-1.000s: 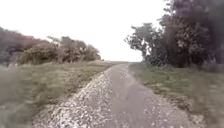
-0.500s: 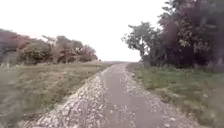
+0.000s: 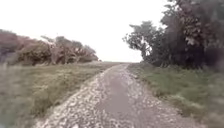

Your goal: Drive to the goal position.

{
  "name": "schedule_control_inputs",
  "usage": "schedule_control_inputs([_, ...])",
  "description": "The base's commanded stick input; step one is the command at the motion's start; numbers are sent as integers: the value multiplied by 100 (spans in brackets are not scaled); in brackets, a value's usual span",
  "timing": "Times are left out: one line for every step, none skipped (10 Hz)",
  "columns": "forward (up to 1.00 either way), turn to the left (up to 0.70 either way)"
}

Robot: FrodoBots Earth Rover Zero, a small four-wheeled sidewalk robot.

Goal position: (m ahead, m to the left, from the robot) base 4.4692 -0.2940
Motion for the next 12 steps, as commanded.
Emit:
schedule_control_inputs([100, 0])
schedule_control_inputs([100, -17])
schedule_control_inputs([100, -27])
schedule_control_inputs([100, -37])
schedule_control_inputs([100, -12])
schedule_control_inputs([100, -3])
schedule_control_inputs([100, 0])
schedule_control_inputs([100, 0])
schedule_control_inputs([100, 0])
schedule_control_inputs([100, 0])
schedule_control_inputs([100, 0])
schedule_control_inputs([100, 0])
